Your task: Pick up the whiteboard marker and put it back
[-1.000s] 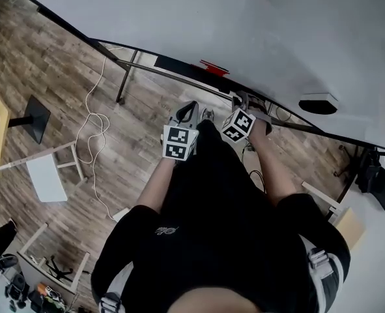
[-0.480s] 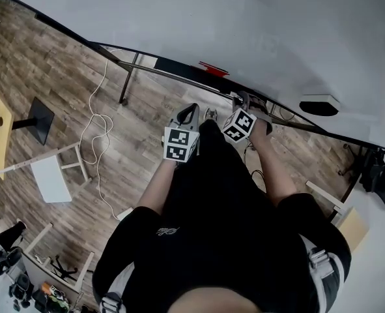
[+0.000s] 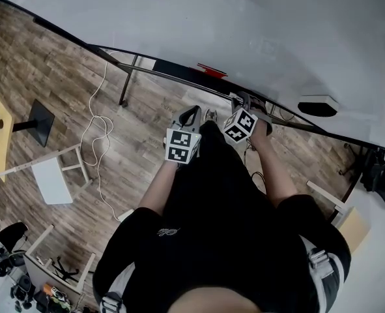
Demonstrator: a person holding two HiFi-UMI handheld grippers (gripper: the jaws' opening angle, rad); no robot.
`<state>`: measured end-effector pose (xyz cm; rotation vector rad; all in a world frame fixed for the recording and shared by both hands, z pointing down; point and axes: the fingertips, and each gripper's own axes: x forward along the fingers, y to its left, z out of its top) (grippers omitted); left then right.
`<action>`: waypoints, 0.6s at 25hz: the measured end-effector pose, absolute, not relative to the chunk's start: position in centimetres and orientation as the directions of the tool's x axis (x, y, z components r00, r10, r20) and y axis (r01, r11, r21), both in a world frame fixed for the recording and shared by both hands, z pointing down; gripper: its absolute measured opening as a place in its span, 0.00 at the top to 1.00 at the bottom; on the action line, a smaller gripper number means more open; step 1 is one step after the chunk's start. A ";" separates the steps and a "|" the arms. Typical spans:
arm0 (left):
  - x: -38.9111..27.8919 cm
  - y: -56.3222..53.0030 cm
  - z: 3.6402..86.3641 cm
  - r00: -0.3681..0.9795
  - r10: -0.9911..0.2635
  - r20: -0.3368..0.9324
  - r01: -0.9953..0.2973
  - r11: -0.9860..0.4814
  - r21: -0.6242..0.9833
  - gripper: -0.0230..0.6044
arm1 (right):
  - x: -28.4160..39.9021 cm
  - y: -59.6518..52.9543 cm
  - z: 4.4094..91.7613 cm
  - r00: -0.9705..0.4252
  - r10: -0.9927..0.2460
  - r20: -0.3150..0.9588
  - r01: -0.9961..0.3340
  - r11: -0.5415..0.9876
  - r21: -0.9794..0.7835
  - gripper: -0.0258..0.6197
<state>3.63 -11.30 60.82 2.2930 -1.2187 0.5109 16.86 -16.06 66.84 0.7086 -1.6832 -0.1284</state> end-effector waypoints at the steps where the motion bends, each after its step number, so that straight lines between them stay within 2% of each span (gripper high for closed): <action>1: 3.6 -11.3 60.8 0.532 -0.659 0.532 -0.841 -0.482 0.245 0.95 | 16.8 -16.0 66.8 -0.067 -0.514 0.855 -0.375 0.807 0.456 0.83; 6: 3.4 -11.9 60.9 0.531 -0.659 0.533 -0.842 -0.482 0.242 0.95 | 16.8 -16.3 66.9 -0.058 -0.512 0.857 -0.328 0.820 0.468 0.81; 15: 3.8 -12.5 60.5 0.547 -0.652 0.525 -0.831 -0.499 0.245 0.95 | 17.0 -16.7 66.1 -0.064 -0.535 0.843 -0.355 0.801 0.482 0.73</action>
